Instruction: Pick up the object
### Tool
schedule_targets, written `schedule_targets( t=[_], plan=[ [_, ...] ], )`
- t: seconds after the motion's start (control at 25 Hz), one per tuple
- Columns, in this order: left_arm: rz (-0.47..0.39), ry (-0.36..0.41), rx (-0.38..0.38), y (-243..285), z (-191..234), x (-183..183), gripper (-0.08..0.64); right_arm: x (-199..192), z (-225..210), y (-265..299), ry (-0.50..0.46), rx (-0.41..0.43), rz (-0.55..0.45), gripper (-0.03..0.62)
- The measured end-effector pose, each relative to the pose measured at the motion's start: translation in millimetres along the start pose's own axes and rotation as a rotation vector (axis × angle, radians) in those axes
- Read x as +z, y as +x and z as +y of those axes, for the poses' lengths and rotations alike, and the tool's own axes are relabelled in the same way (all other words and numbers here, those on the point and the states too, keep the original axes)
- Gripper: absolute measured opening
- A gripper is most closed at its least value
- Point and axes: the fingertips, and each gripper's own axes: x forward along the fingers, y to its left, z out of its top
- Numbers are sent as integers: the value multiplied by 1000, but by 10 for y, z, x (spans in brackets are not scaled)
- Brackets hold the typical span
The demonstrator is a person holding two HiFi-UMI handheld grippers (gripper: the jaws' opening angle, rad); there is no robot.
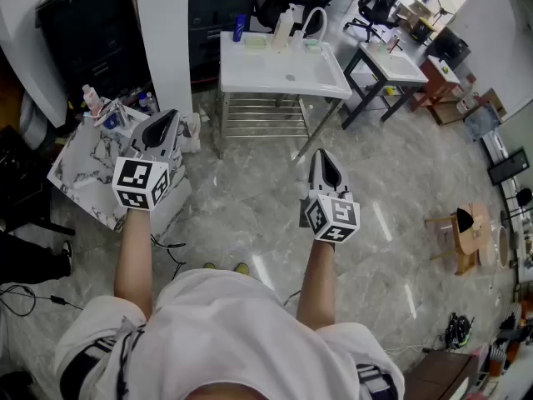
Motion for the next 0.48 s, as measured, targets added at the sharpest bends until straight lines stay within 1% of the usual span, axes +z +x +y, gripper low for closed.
schedule_targets(
  t=[0.32, 0.48],
  plan=[
    [3, 27, 4, -17, -45, 12, 21, 20, -6, -19, 9, 9, -15, 5],
    [12, 23, 7, 4, -47, -4, 21, 37, -3, 18, -2, 8, -21, 5]
  ],
)
